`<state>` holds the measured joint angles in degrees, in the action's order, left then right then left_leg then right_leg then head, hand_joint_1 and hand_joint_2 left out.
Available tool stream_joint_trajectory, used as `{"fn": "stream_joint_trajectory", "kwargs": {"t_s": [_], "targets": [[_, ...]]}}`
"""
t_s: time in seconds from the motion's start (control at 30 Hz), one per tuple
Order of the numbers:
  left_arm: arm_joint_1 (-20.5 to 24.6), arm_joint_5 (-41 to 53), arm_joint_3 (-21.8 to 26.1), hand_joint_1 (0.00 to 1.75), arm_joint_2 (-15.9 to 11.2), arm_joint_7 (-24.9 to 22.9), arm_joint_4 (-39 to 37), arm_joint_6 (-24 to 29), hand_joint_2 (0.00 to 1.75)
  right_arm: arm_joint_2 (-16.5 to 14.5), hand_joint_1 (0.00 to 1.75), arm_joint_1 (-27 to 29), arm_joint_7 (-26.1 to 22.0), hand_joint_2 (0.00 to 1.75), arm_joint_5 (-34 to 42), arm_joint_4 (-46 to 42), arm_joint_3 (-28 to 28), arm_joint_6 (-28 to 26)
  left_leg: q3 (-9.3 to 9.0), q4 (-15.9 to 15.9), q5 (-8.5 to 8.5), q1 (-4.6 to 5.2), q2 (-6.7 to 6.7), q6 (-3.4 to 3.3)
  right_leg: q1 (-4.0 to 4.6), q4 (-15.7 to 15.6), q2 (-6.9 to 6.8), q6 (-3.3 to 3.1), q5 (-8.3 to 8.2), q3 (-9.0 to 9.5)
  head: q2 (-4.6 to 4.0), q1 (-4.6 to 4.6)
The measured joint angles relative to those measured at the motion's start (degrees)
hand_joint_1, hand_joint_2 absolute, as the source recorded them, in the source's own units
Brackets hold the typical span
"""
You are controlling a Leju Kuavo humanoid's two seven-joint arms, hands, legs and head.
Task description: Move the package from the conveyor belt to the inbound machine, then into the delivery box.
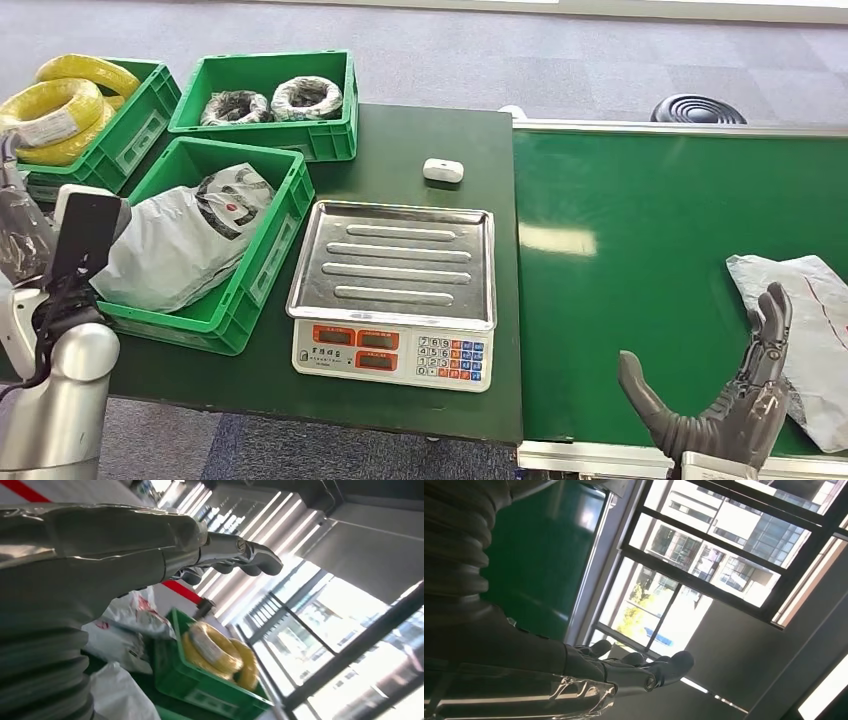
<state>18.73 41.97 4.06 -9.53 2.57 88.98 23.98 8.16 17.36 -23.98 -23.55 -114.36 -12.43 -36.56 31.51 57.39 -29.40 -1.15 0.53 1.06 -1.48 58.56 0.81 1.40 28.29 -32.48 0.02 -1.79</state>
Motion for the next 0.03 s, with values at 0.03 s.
{"fn": "stream_joint_trajectory", "kwargs": {"t_s": [0.03], "targets": [[-1.0, -2.2, 0.1, 0.0, 0.3, 1.3, 1.7, -0.1, 1.75, 0.0, 0.0, 0.5, 0.0, 1.75, 0.0, -0.2, 0.1, -0.1, 0.01, 0.0, -0.01, 0.0, -0.01, 0.0, 0.0, 0.0, 0.01, 0.0, 0.0, -0.01, 0.0, 0.01]]}}
